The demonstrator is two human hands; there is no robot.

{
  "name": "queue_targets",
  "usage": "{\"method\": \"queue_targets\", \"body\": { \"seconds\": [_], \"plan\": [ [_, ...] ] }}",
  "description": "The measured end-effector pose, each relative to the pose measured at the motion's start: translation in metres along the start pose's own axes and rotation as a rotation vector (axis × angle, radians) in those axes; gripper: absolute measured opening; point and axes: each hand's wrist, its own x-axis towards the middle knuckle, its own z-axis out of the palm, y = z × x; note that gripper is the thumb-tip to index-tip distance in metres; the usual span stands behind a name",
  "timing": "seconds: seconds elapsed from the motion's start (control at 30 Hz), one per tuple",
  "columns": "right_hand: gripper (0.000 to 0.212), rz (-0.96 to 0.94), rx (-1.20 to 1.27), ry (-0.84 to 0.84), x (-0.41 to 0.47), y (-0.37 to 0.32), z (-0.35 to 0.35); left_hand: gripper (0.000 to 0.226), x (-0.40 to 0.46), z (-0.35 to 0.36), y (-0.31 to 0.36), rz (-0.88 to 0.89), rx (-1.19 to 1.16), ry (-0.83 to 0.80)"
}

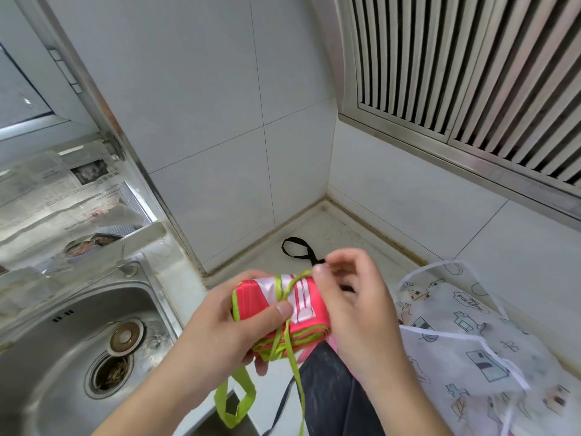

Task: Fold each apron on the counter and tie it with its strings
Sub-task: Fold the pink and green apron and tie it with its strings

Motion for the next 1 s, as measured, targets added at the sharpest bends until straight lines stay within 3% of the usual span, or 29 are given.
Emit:
{"method": "queue_targets", "body": {
  "seconds": [0.1, 0.17, 0.23, 0.33, 0.4, 0.6, 0.73, 1.0],
  "plan": [
    [0.038, 0.27, 0.29, -0.187, -0.016, 0.013, 0.0, 0.016, 0.004, 0.0, -0.005, 0.03, -0.126, 0.155],
    [0.045, 0.307, 0.324, -0.316, -0.025, 0.018, 0.004, 0.018, 0.005, 0.001, -0.007, 0.041, -0.163, 0.203],
    [0.049, 0.32, 0.263, -0.303, -0.027, 0.02, 0.008, 0.02, 0.003, 0.003, -0.009, 0.052, -0.182, 0.223],
    [0.022, 0.356, 0.273, -0.327, -0.026, 0.019, 0.006, 0.02, 0.003, 0.007, -0.011, 0.054, -0.193, 0.236],
    [0.014, 0.325, 0.242, -0.359, -0.027, 0.019, 0.002, 0.024, 0.004, 0.009, -0.011, 0.057, -0.197, 0.231],
    [0.035, 0.341, 0.399, -0.456, -0.034, 0.015, 0.0, 0.029, 0.006, 0.007, -0.012, 0.065, -0.203, 0.245],
    [0.028, 0.228, 0.173, -0.494, -0.033, 0.02, 0.0, 0.031, 0.008, 0.005, -0.014, 0.043, -0.237, 0.244],
    [0.021, 0.126, 0.04, -0.557, -0.038, 0.015, -0.01, 0.035, 0.009, 0.0, -0.021, -0.06, -0.333, 0.238]
  ]
}}
